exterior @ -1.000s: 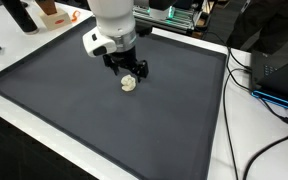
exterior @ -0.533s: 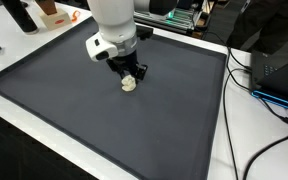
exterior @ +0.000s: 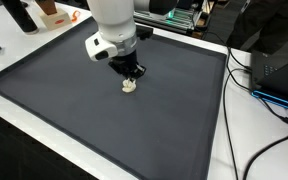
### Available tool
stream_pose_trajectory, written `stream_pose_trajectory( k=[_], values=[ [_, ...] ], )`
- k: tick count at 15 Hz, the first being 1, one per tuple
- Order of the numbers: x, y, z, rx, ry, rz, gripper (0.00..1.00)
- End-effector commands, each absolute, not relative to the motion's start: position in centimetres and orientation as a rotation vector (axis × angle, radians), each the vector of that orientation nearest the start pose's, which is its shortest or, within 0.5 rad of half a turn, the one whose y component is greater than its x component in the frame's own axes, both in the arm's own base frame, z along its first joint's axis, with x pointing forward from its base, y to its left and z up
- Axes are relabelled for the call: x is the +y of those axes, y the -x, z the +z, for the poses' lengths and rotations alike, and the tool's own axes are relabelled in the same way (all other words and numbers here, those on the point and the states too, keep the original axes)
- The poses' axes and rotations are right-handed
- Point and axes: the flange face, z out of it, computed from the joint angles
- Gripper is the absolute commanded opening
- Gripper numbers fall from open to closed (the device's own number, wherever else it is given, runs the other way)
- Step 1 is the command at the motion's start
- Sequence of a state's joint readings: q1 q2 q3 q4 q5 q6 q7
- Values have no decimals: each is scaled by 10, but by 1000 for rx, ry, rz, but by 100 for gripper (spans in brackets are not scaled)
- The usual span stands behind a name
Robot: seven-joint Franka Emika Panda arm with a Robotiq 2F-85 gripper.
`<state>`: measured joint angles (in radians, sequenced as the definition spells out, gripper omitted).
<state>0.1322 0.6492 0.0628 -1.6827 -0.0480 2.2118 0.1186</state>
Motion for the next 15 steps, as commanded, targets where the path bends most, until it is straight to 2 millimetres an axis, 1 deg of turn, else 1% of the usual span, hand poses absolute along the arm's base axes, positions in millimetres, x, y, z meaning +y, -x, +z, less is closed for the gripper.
stream_pose_trajectory(
  k=[1,11,12,13,14,15],
  values=[
    [126,-654,205,-117,3146,181,2],
    [129,-652,213,-134,3152,164,2],
    [130,-652,213,-141,3152,166,35],
    [130,-652,214,-135,3152,161,37],
    [131,-651,215,-132,3162,155,42],
    [132,-651,216,-133,3160,153,51]
  ],
)
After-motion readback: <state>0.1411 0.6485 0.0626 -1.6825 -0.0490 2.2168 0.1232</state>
